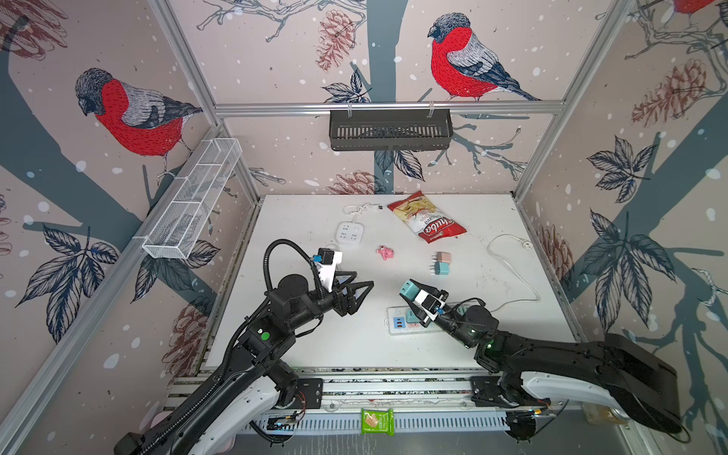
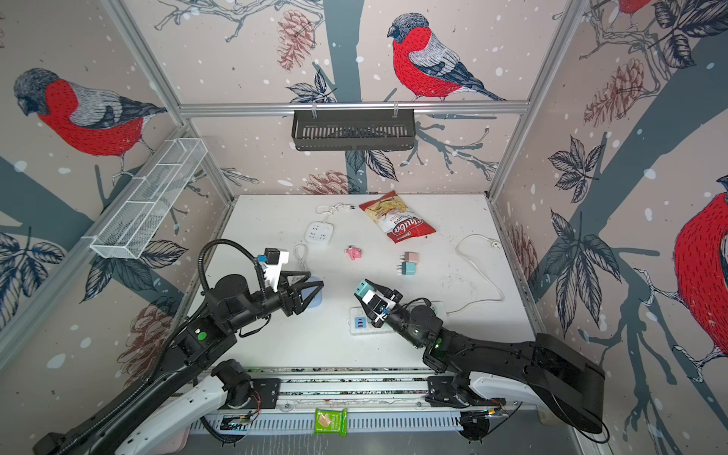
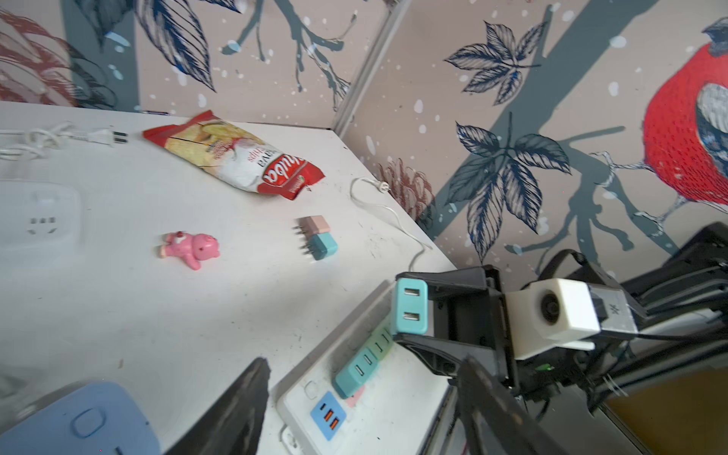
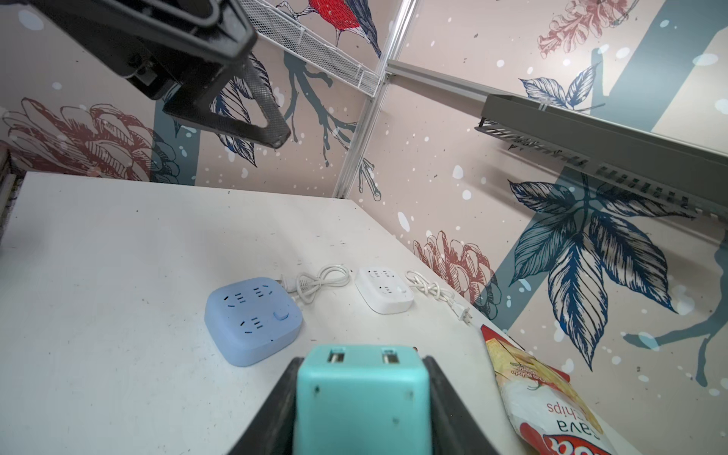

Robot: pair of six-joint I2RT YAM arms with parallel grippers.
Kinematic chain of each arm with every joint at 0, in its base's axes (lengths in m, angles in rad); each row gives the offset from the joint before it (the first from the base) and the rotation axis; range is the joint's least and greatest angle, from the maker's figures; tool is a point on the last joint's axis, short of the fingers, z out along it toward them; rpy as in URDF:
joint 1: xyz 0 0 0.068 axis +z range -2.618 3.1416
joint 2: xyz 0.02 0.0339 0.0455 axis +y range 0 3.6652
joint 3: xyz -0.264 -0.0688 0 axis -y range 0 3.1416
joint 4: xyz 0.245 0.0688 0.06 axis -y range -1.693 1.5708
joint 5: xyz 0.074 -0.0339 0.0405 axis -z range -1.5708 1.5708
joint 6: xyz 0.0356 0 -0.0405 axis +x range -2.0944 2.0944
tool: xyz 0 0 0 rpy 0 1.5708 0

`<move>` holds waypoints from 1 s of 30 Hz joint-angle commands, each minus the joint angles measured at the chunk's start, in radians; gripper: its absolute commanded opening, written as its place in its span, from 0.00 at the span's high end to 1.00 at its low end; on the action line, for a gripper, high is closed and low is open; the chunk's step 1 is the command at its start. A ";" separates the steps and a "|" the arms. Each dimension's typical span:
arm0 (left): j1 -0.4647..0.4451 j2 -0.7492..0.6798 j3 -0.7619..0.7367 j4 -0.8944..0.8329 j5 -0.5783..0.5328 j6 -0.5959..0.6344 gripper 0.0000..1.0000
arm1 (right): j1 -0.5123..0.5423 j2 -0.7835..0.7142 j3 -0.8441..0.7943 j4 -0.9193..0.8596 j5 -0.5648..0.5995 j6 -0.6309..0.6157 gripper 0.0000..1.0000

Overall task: Insert the plug
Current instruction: 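Carry the teal adapter toward the left gripper while the left reaches to meet it, then close the left gripper on the teal adapter held by the right gripper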

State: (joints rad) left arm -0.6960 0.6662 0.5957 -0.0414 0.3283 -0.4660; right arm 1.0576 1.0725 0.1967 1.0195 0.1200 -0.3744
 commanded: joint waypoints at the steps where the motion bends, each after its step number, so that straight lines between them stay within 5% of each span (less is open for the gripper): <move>1: -0.089 0.045 0.025 0.027 -0.064 0.024 0.26 | 0.017 -0.004 -0.013 0.076 0.000 -0.059 0.82; 7: -0.229 0.124 0.070 0.000 -0.173 0.055 0.29 | 0.040 0.012 -0.015 0.103 0.022 -0.096 0.82; 30: -0.267 0.303 0.090 0.029 -0.134 0.050 0.40 | 0.151 0.148 0.021 0.226 0.122 -0.179 0.83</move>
State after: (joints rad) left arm -0.9596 0.9607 0.6666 -0.0353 0.2058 -0.4198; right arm 1.2030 1.2106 0.2108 1.1728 0.2073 -0.5304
